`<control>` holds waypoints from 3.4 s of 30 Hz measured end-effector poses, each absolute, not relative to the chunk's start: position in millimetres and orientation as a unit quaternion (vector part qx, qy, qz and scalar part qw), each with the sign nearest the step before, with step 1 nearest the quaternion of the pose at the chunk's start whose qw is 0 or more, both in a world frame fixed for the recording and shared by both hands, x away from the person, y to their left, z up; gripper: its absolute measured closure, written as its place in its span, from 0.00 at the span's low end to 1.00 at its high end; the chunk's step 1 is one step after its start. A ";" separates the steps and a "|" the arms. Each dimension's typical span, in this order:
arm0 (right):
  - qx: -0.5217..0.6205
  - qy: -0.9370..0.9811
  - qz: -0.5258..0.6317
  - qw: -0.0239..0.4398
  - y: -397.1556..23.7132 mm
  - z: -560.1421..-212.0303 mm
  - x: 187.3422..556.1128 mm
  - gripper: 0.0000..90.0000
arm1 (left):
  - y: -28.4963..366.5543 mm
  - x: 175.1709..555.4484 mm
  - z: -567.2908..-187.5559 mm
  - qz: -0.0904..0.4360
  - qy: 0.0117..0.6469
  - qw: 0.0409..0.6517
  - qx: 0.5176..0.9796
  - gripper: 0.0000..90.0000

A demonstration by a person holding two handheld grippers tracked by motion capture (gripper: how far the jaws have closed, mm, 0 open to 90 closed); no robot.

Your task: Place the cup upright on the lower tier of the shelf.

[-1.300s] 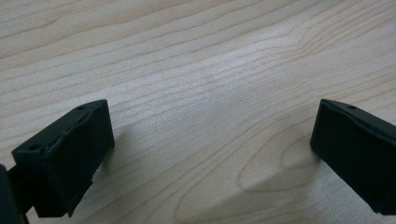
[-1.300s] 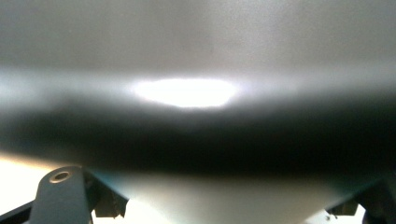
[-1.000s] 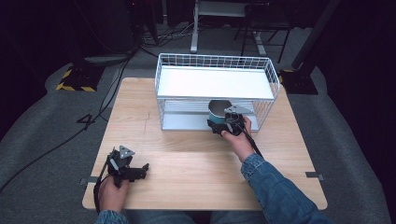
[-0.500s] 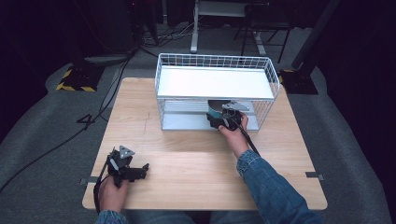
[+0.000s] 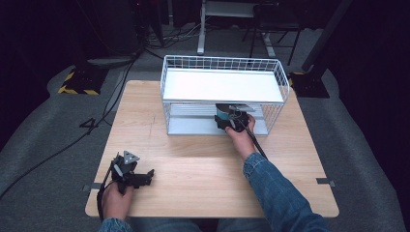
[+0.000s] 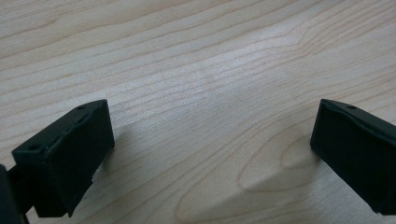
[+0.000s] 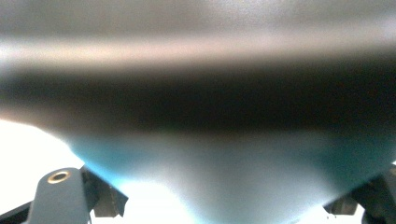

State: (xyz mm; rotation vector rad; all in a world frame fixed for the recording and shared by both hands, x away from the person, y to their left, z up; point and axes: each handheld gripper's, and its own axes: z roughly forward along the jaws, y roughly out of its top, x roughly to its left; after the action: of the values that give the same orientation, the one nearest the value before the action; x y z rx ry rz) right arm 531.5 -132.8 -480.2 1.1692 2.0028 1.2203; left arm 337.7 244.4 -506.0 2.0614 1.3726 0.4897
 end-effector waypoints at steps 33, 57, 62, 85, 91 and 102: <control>0.447 0.738 0.446 0.238 -138.7 -479.5 527.6 0.18 | 244.4 337.8 -506.1 0.185 0.518 0.304 0.778 0.00; 0.412 0.763 0.443 0.227 -170.4 -448.8 473.4 0.18 | 244.5 336.3 -506.0 0.186 0.520 0.304 0.776 0.00; 0.406 0.771 0.436 0.224 -183.1 -440.6 455.5 0.18 | 244.5 336.1 -506.1 0.186 0.520 0.304 0.776 0.00; 0.346 0.800 0.464 0.159 -247.1 -423.8 385.2 0.18 | 244.5 336.2 -506.0 0.186 0.520 0.304 0.776 0.00; 0.337 0.809 0.459 0.145 -262.6 -427.7 370.7 0.18 | 243.8 337.1 -505.8 0.186 0.521 0.302 0.776 0.00; 0.340 0.828 0.427 0.130 -279.5 -449.2 352.1 0.18 | 242.9 338.0 -505.9 0.186 0.522 0.303 0.775 0.00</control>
State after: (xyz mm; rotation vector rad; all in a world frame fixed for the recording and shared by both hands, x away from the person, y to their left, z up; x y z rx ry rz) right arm 352.1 -279.5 -449.2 0.9871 2.4040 1.2413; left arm 338.0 242.9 -505.9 2.0550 1.3840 0.4929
